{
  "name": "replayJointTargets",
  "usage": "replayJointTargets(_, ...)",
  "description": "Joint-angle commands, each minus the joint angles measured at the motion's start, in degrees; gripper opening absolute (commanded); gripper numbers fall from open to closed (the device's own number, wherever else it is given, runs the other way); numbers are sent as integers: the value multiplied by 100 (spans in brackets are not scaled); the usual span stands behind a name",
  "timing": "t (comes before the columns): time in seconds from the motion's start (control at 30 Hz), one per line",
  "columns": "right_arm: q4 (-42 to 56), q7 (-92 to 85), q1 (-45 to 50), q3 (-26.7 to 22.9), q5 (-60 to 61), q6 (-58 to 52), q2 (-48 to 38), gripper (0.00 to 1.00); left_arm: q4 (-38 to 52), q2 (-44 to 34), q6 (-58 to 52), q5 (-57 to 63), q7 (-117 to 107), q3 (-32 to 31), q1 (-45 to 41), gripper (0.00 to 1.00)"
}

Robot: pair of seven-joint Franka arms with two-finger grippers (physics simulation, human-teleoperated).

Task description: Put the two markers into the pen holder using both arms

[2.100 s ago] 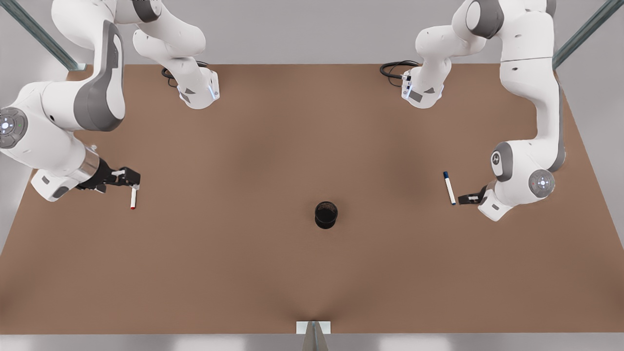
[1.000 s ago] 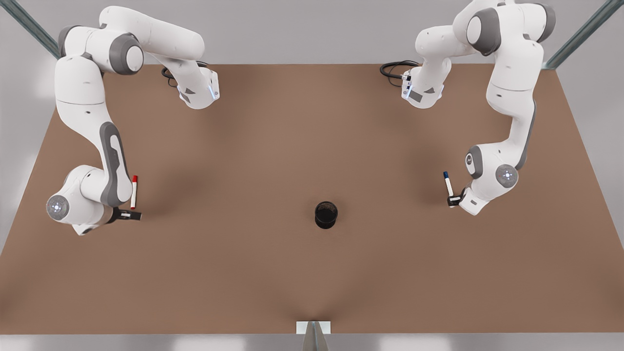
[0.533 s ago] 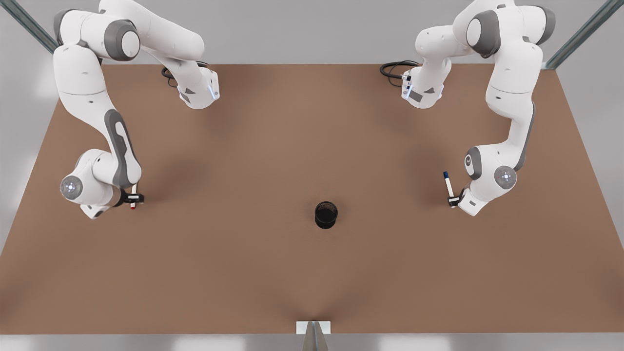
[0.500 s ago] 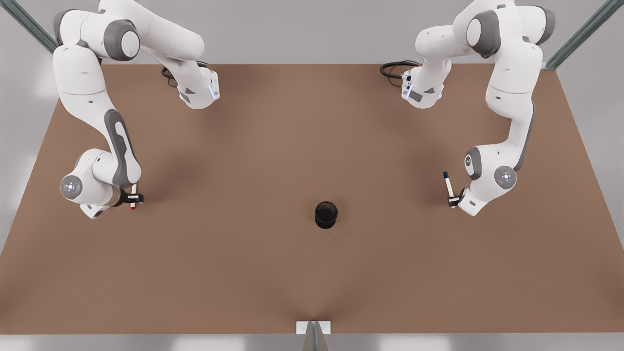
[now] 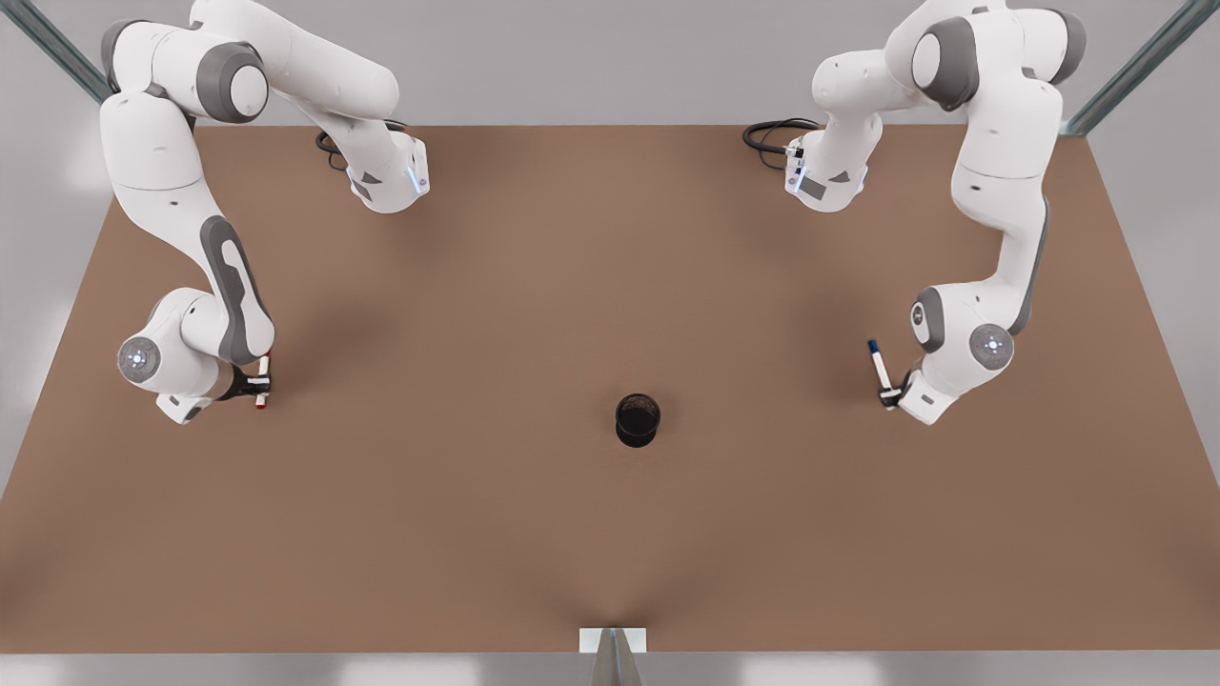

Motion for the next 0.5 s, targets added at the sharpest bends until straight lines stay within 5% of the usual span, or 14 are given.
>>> replayJointTargets(0.0,2,-420,-2,-1,-17,29,-6,24,238,-145,-671,-59,22,-14,-37,21)
replayJointTargets(0.47,265,-271,-151,667,158,-1025,-1254,21,1812,-602,-2940,-85,-1147,-58,-969,21)
